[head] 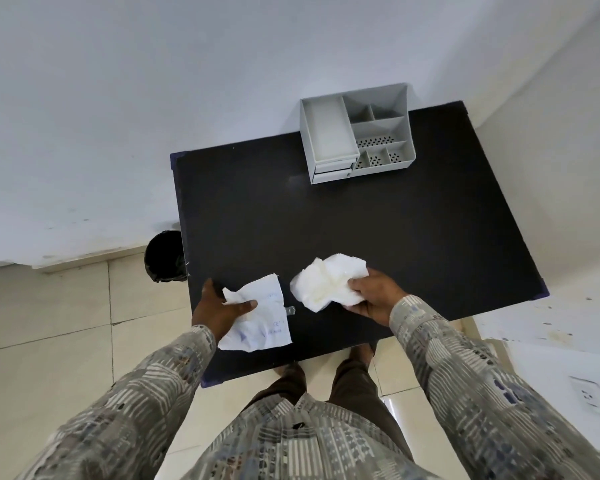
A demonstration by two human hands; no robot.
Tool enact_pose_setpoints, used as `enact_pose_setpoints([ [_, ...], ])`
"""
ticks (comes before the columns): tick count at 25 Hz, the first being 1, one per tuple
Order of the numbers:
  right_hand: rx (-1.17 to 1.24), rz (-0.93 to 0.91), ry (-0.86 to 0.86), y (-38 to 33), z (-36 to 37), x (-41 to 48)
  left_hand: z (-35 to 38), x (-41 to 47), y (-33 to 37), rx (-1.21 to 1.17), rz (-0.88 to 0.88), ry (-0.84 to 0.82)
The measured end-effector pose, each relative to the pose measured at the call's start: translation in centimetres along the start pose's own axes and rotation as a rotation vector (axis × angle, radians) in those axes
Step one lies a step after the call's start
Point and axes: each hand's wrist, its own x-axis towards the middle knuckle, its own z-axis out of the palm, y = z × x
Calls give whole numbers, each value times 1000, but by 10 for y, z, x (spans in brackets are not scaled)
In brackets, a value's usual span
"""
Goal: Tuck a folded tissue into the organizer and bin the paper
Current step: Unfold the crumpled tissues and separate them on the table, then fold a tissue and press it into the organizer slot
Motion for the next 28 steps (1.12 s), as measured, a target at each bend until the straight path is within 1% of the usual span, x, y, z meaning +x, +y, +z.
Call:
enact_pose_setpoints([
  [1,17,-21,-8,-4,-6,-6,-1,-3,6,-21,32,22],
  [2,38,-41,-16,-8,-12,-14,-2,-8,13,13,70,47],
  [3,51,-62,-23,-13,-18,-20,-3,-13,20,100,116,85],
  [5,65,-105,-44,-25,-25,-37,-5,-26,36,278,298,177],
  [6,68,-128,-59,-31,-27,-48,-6,-33,46,283,414,212],
  [7,63,-159,-81,-38,-30,-58,-9,-41,59,224,490,196],
  [8,60,-193,-117,-46,-32,-69,-13,-49,74,76,495,89],
  [9,44,-227,-166,-54,-33,-81,-18,-58,95,-180,403,-107],
  [10,21,-257,-211,-63,-33,-94,-21,-66,111,-478,276,-352],
  [11,-12,-279,-252,-72,-32,-107,-21,-75,126,-668,151,-567],
  [12,-52,-301,-288,-81,-29,-119,-19,-85,141,-728,103,-718],
  [13,-87,-325,-309,-90,-27,-128,-15,-93,153,-733,103,-793],
  [14,-86,-344,-325,-98,-24,-137,-9,-101,163,-722,122,-806],
  [15,-20,-362,-340,-105,-23,-144,-2,-109,173,-751,134,-786],
  [16,120,-371,-363,-111,-25,-147,6,-116,183,-839,119,-718],
  [18,387,-369,-434,-120,-31,-151,18,-131,202,-1132,50,-541],
  [19,418,-381,-468,-121,-35,-153,23,-139,212,-1259,27,-462],
  [20,363,-402,-502,-121,-37,-155,30,-149,221,-1310,14,-403],
  [22,162,-488,-508,-117,-47,-156,59,-178,238,-1286,59,-374],
  [23,123,-541,-479,-117,-57,-155,76,-194,249,-1257,79,-377],
  [25,114,-604,-339,-119,-62,-156,85,-211,257,-1162,89,-367],
  [26,90,-626,-297,-122,-65,-159,82,-211,255,-1121,100,-363],
  [28,-19,-634,-336,-131,-80,-164,77,-206,251,-1061,127,-380],
])
